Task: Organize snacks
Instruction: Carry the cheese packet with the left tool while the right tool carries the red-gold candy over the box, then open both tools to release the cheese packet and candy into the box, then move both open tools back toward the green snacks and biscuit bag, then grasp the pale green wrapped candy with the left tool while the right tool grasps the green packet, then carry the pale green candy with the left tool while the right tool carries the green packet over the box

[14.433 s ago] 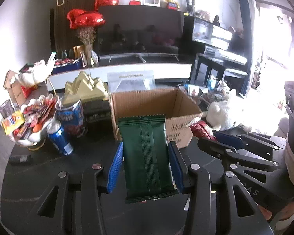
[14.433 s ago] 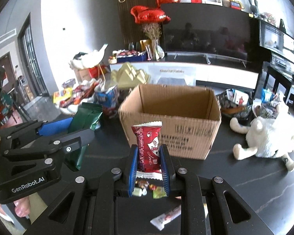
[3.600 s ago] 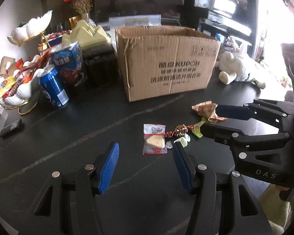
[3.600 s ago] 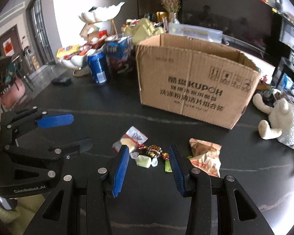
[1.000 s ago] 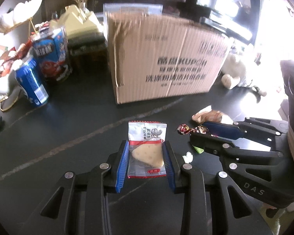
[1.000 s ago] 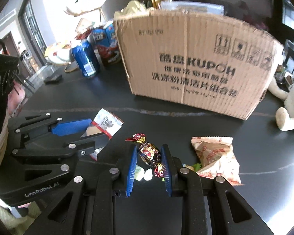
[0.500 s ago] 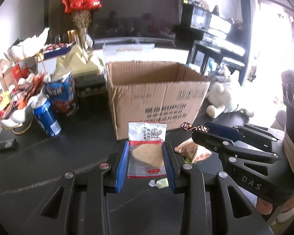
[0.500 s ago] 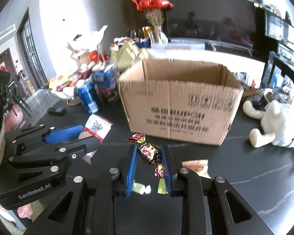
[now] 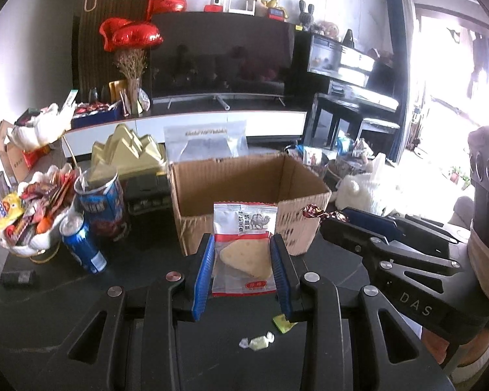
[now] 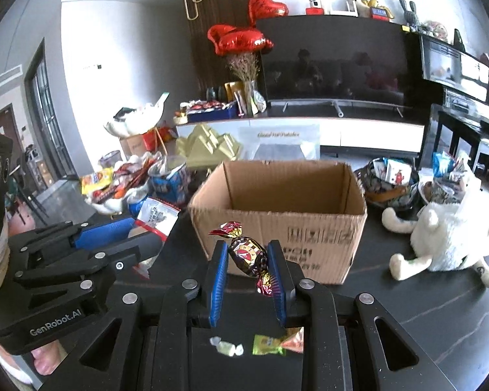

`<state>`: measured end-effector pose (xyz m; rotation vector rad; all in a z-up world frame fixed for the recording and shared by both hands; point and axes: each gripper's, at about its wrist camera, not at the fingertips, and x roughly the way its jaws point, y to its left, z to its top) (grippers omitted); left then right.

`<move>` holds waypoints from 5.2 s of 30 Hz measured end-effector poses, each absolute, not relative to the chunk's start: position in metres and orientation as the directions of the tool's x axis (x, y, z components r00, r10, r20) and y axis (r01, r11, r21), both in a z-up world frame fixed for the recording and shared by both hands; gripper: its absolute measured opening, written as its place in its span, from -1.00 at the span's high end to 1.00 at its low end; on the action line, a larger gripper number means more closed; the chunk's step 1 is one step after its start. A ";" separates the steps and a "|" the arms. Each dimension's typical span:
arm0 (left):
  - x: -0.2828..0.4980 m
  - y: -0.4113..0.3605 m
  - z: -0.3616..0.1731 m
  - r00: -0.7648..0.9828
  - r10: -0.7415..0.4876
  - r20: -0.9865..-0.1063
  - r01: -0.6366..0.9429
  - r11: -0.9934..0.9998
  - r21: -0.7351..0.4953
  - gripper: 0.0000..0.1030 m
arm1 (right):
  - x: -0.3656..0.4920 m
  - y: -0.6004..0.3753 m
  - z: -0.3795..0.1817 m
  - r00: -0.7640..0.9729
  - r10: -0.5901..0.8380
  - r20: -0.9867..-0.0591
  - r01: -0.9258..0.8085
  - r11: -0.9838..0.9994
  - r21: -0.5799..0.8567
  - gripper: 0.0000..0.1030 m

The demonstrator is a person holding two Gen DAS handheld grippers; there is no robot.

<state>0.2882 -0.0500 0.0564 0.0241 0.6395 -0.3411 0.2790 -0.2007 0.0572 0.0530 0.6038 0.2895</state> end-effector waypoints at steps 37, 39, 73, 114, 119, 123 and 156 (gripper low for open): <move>0.411 -0.073 0.052 0.757 -0.179 -0.628 0.253 0.967 0.029 -0.27 | 0.406 -0.235 0.048 0.784 0.162 -0.599 -0.120 0.987 0.109 0.05; 0.400 -0.073 0.052 0.760 -0.182 -0.624 0.255 0.966 0.029 -0.28 | 0.400 -0.236 0.046 0.783 0.159 -0.601 -0.116 0.987 0.110 0.05; 0.259 -0.058 0.008 0.733 -0.253 -0.632 0.313 0.950 -0.017 -0.28 | 0.254 -0.223 -0.010 0.758 0.217 -0.615 -0.123 0.974 0.192 -0.03; 0.278 -0.066 -0.122 0.512 -0.336 -0.790 0.378 0.915 -0.144 -0.18 | 0.272 -0.220 -0.124 0.599 0.294 -0.745 -0.083 0.948 0.307 0.06; 0.283 -0.070 -0.128 0.498 -0.348 -0.794 0.383 0.910 -0.158 -0.15 | 0.280 -0.221 -0.127 0.597 0.295 -0.746 -0.077 0.947 0.313 0.06; 0.286 -0.075 -0.132 0.491 -0.346 -0.800 0.385 0.909 -0.157 -0.08 | 0.285 -0.221 -0.129 0.594 0.292 -0.750 -0.076 0.948 0.309 0.13; 0.276 -0.056 -0.101 0.578 -0.340 -0.742 0.321 0.931 -0.177 0.48 | 0.264 -0.204 -0.103 0.662 0.249 -0.707 -0.126 0.967 0.222 0.80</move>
